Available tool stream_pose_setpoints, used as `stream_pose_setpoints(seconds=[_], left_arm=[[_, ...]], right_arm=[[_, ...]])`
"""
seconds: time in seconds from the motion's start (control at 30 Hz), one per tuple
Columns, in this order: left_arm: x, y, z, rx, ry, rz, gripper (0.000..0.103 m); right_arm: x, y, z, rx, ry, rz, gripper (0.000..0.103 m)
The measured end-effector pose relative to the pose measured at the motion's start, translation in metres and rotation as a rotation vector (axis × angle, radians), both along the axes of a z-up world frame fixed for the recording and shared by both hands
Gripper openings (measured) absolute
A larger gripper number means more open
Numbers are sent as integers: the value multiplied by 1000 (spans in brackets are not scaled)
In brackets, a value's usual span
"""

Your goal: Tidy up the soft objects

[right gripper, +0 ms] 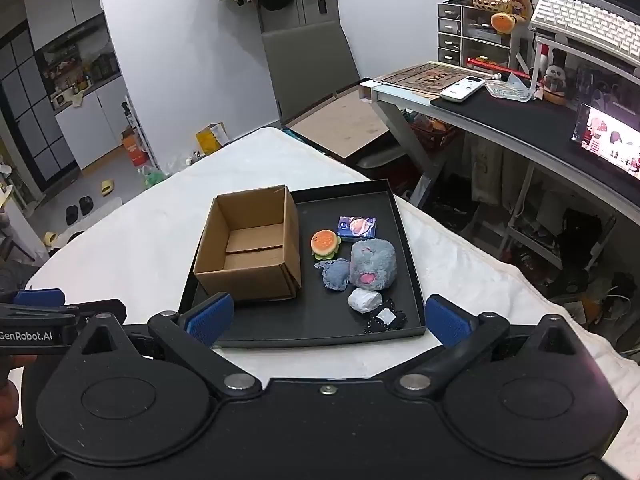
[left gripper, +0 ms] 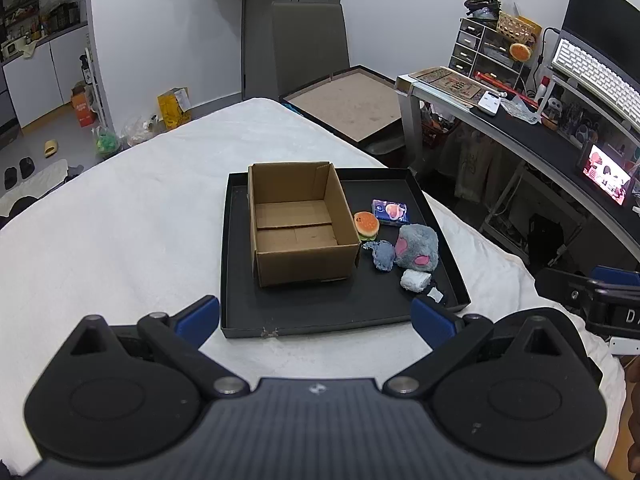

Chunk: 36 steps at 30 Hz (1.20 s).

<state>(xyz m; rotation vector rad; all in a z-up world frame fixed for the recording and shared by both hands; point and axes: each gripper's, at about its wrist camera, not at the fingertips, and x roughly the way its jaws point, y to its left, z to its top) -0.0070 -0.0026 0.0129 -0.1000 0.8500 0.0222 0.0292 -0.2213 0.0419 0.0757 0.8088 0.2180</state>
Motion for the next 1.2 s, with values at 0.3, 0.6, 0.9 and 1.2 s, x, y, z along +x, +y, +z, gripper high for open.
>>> stream_pose_setpoints(seconds=[0.3,0.6,0.9,1.2], left_arm=[[-2,2,1,-4,-6,-3,101],[-10,-1,1,3,-11,-8,101],[-16,-6,4,8,-20,-11,101],[-20,-8,5,14,-19,-8,101]], right_arm=[[-3,0,-2,-2,4,-9,103],[-9,-5,-1,7,3,-26,103],[-10,-7,2,12,-3,-28,103],[-13,-11,4,18,-11,-29,103]])
